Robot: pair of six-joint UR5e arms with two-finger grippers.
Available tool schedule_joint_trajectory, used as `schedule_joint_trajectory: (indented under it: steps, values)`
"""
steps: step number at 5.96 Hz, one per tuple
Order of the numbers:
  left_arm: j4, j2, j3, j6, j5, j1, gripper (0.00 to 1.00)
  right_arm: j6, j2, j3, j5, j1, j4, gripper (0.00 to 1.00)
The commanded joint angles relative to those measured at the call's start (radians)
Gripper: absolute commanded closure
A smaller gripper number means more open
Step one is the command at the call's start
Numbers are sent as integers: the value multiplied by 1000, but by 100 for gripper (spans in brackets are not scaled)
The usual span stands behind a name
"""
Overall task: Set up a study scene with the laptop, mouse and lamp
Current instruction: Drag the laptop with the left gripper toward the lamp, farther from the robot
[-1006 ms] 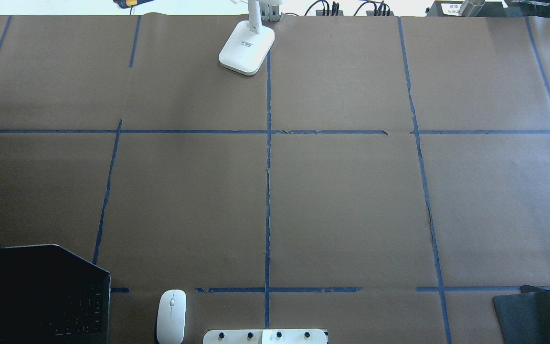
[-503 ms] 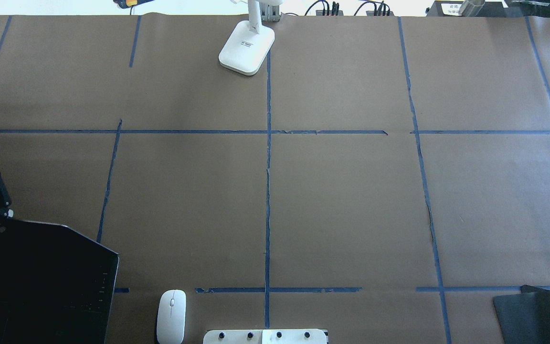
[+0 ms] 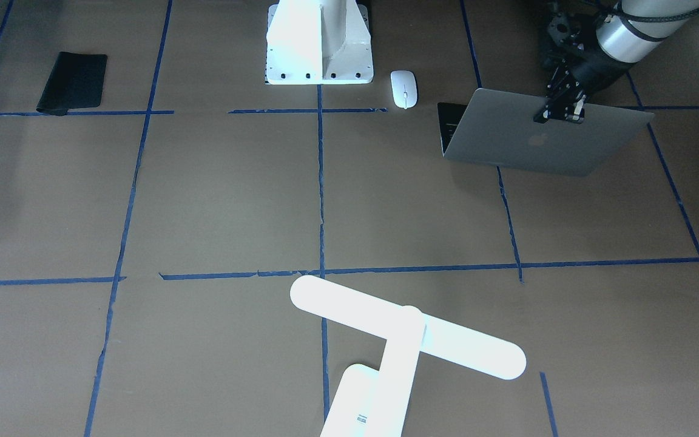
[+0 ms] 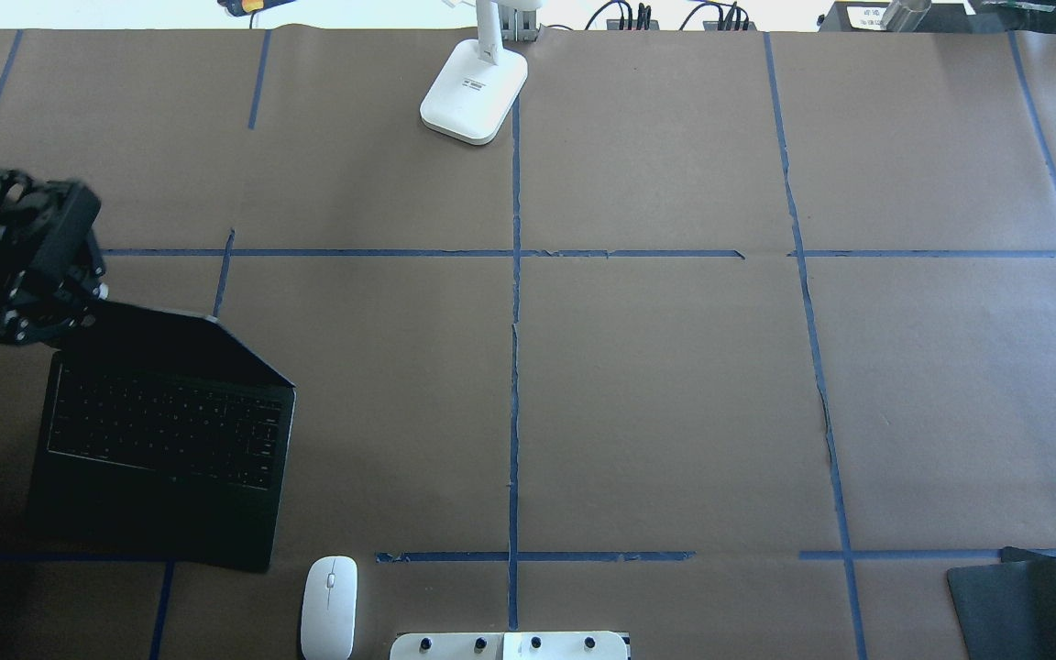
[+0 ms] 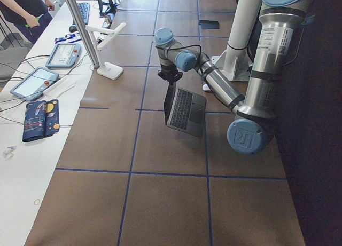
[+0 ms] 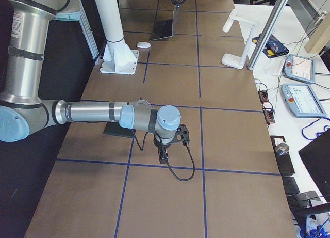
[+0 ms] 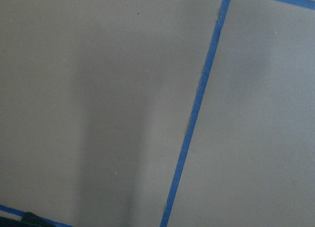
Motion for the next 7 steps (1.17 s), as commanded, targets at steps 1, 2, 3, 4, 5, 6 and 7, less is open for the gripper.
schedule_joint_trajectory:
  steps: [1,2,3,4,5,6,7]
  values:
    - [-9,-233,223,-57,30,-5,100,1,0,0,1,0,0,0]
    - [-23,-359,355,-137,31,0,100,1,0,0,2,0,0,0]
    - [-116,-464,503,-218,34,3,100,1,0,-2,2,-2,0,0]
    - [-271,-551,678,-316,36,21,100,1,0,-2,2,-2,0,0]
    - [-353,-620,789,-372,60,32,100,1,0,-3,2,-2,-2,0]
    - [-356,-662,833,-375,89,41,100,1,0,-3,3,-2,-2,0]
    - [-365,-684,862,-371,95,41,94,1,0,-5,2,-2,-2,0]
